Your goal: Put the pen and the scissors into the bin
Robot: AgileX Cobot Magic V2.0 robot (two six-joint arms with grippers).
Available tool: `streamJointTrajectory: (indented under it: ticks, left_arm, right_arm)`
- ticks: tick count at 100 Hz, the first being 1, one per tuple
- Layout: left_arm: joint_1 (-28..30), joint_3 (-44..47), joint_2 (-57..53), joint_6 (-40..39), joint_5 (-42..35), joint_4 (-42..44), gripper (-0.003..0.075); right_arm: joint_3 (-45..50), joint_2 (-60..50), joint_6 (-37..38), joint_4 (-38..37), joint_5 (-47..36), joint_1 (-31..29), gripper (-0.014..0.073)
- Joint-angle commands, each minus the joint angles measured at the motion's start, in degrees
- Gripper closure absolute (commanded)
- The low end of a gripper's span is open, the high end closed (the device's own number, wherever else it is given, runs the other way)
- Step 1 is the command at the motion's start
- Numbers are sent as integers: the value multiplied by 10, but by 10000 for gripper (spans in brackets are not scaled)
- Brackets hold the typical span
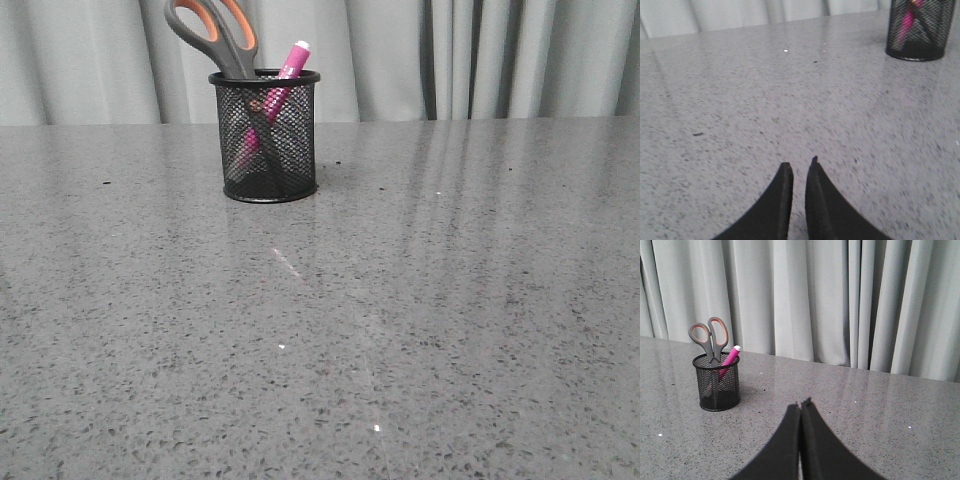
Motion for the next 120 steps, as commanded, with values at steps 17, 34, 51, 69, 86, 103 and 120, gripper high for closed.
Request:
streamJointTrajectory:
  ticks: [17,34,51,69,86,103,120]
  left_arm:
    - [42,25,-19,-10,-15,-16,677]
    - [44,25,-19,-10,0,-16,678]
    - [44,25,-19,-10,0,-16,677]
    - [44,25,-19,-10,0,-16,677]
    - [44,25,-19,-10,0,-16,678]
    - [44,25,-19,-10,0,-16,677]
    - [44,25,-19,-10,0,-16,677]
  right_arm:
    - [-13,8,-1,-14,-45,0,670]
    - [-13,8,-1,-14,-45,0,670]
    - [-13,8,-1,-14,-45,0,670]
    - [-13,8,-1,-14,-45,0,670]
    - [-13,8,-1,-14,-45,0,670]
    - [-11,8,-1,-14,-47,0,670]
    - [-11,7,-1,-14,-47,0,670]
